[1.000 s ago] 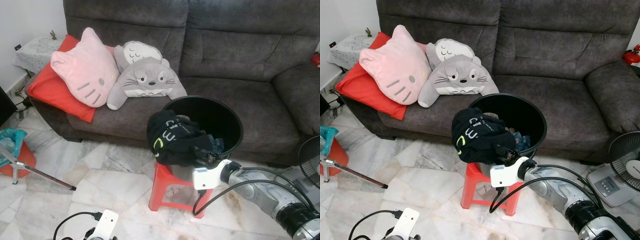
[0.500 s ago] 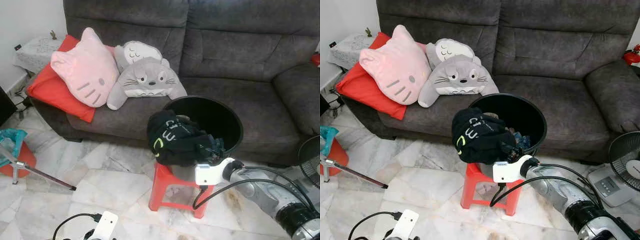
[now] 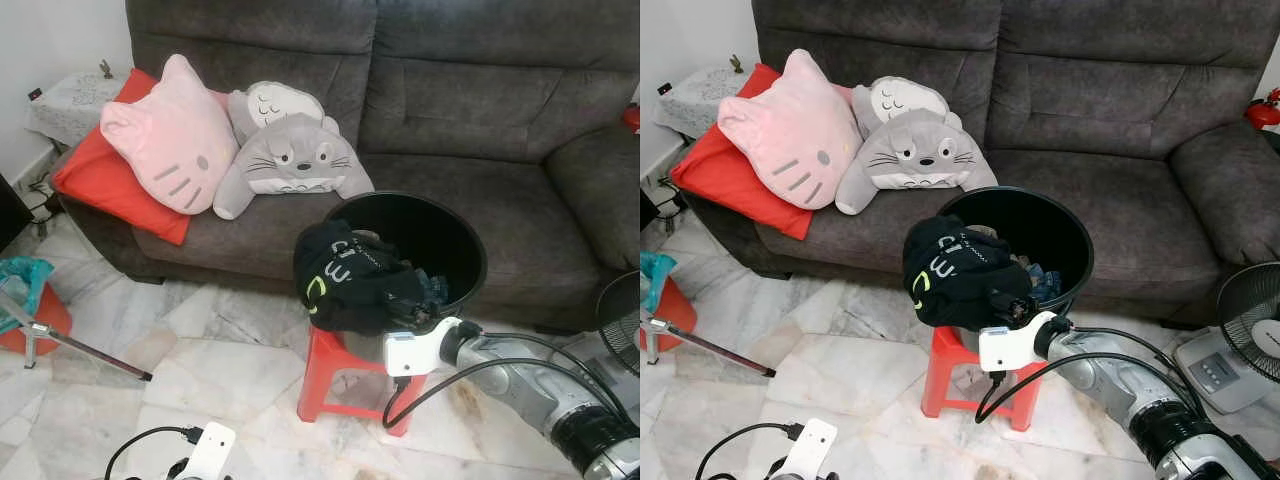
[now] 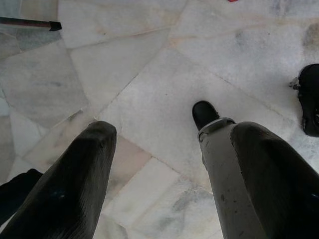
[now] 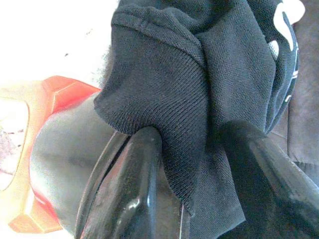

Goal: Hang hanger

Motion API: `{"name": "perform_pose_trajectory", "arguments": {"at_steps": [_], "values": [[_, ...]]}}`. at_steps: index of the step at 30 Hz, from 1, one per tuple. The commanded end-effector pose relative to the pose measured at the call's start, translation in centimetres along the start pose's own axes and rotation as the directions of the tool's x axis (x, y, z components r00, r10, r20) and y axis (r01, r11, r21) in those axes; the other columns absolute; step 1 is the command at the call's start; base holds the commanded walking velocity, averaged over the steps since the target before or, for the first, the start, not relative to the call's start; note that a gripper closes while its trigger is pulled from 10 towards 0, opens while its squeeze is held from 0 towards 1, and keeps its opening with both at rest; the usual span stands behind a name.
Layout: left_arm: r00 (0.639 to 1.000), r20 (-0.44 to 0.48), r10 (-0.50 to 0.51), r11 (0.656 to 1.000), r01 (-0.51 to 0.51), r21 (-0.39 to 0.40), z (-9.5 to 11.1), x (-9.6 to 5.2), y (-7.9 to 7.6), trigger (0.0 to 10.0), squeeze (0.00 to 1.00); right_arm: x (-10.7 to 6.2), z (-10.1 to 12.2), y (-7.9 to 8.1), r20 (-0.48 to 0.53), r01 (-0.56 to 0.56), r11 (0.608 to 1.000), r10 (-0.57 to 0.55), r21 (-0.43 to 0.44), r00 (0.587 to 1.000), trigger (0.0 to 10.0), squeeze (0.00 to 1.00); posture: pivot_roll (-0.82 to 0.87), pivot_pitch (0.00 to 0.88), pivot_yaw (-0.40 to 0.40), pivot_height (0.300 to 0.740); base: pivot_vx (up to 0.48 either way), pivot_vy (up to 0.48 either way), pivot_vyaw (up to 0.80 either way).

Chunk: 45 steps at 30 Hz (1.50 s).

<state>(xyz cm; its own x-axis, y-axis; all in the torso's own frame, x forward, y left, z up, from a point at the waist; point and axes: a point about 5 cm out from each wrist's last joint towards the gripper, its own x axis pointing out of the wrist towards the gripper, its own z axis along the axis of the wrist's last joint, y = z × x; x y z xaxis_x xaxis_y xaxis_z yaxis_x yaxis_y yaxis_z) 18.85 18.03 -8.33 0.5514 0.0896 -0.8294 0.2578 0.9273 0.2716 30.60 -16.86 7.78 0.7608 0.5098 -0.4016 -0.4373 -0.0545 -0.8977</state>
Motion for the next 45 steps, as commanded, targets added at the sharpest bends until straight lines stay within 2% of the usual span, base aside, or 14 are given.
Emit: {"name": "perform_pose_trajectory", "arguments": {"at_steps": [1,2,3,4,16,18,21,29,34,35,36,39,42,45], "values": [[1.000,-0.013,0.003,1.000,-0.003,0.015,-0.5,-0.1,0.0,10.0,0.00,0.0,0.5,0.0,0.029,-0.003,1.000,0.003,-0.001,1.000,6.2,0.00,0.06,0.070,-0.027,0.736,0.000,0.000,0.00],[1.000,-0.013,0.003,1.000,-0.003,0.016,-0.5,-0.1,0.0,10.0,0.00,0.0,0.6,-0.1,0.034,-0.003,1.000,0.003,-0.002,0.999,4.0,0.00,0.06,0.071,-0.027,0.736,0.000,0.000,0.00],[1.000,-0.014,0.003,1.000,-0.003,0.016,-0.5,-0.1,0.0,10.0,0.00,0.0,0.6,-0.1,0.037,-0.004,1.000,0.004,-0.002,0.999,4.0,0.00,0.06,0.071,-0.027,0.736,0.000,0.000,0.00],[1.000,-0.014,0.004,1.000,-0.004,0.017,-0.5,-0.1,0.1,10.0,0.00,0.0,0.7,-0.1,0.038,-0.004,1.000,0.004,-0.003,0.999,0.0,0.00,0.06,0.071,-0.027,0.736,0.000,0.000,0.00],[1.000,-0.012,0.012,1.000,-0.012,0.020,-0.5,-0.1,0.2,10.0,0.00,-0.1,0.7,-0.4,0.053,0.004,1.000,-0.005,0.010,0.999,0.0,0.00,0.06,0.070,-0.024,0.736,0.000,0.000,0.00],[0.999,0.010,0.033,0.999,-0.034,0.020,-1.0,-0.2,1.6,10.0,0.00,-0.1,0.9,-0.4,0.059,0.005,1.000,-0.006,0.014,0.998,0.0,0.00,0.06,0.070,-0.024,0.736,0.000,0.000,0.00],[0.999,-0.013,0.041,0.999,-0.040,0.020,-2.2,-0.4,2.2,10.0,0.00,-0.1,0.9,-0.6,0.061,0.012,1.000,-0.013,0.020,0.998,0.0,0.00,0.06,0.069,-0.023,0.736,0.000,0.000,0.00],[0.997,-0.058,0.048,0.999,-0.047,0.026,-3.6,-0.6,2.6,10.0,0.00,-0.2,0.5,-1.3,0.051,0.033,0.999,-0.034,0.024,0.998,0.0,0.00,0.06,0.070,-0.025,0.736,0.000,0.000,0.00],[0.996,-0.067,0.052,0.998,-0.050,0.032,-3.9,-0.7,2.7,10.0,0.00,-0.4,0.0,-3.3,0.028,0.119,0.991,-0.121,0.054,0.992,0.0,0.00,0.06,0.069,-0.023,0.736,0.000,0.000,0.00],[0.996,-0.068,0.053,0.998,-0.051,0.034,-4.0,-0.7,2.7,10.0,0.00,-0.4,0.2,-4.4,0.038,0.163,0.984,-0.166,0.072,0.985,0.0,0.00,0.06,0.069,-0.022,0.736,0.000,0.000,0.00],[0.996,-0.068,0.053,0.998,-0.051,0.034,-4.0,-0.7,2.7,10.0,0.00,-0.4,0.2,-4.4,0.038,0.163,0.984,-0.166,0.072,0.985,0.0,0.00,0.06,0.069,-0.022,0.736,0.000,0.000,0.00],[0.996,-0.070,0.053,0.998,-0.051,0.035,-4.1,-0.7,2.8,10.0,0.00,-0.4,0.5,-5.5,0.056,0.201,0.976,-0.206,0.085,0.977,0.0,0.00,0.06,0.069,-0.022,0.736,0.000,0.000,0.00],[0.997,-0.064,0.053,0.998,-0.051,0.038,-3.9,-0.7,2.7,10.0,0.00,-0.6,1.3,-7.7,0.095,0.264,0.958,-0.275,0.114,0.957,0.0,0.00,0.06,0.068,-0.020,0.736,0.000,0.000,0.00],[0.997,-0.060,0.052,0.998,-0.050,0.040,-3.8,-0.7,2.7,10.0,0.00,-0.7,1.9,-8.4,0.136,0.281,0.949,-0.300,0.145,0.944,0.0,0.00,0.06,0.067,-0.020,0.736,0.000,0.000,0.00]]}}
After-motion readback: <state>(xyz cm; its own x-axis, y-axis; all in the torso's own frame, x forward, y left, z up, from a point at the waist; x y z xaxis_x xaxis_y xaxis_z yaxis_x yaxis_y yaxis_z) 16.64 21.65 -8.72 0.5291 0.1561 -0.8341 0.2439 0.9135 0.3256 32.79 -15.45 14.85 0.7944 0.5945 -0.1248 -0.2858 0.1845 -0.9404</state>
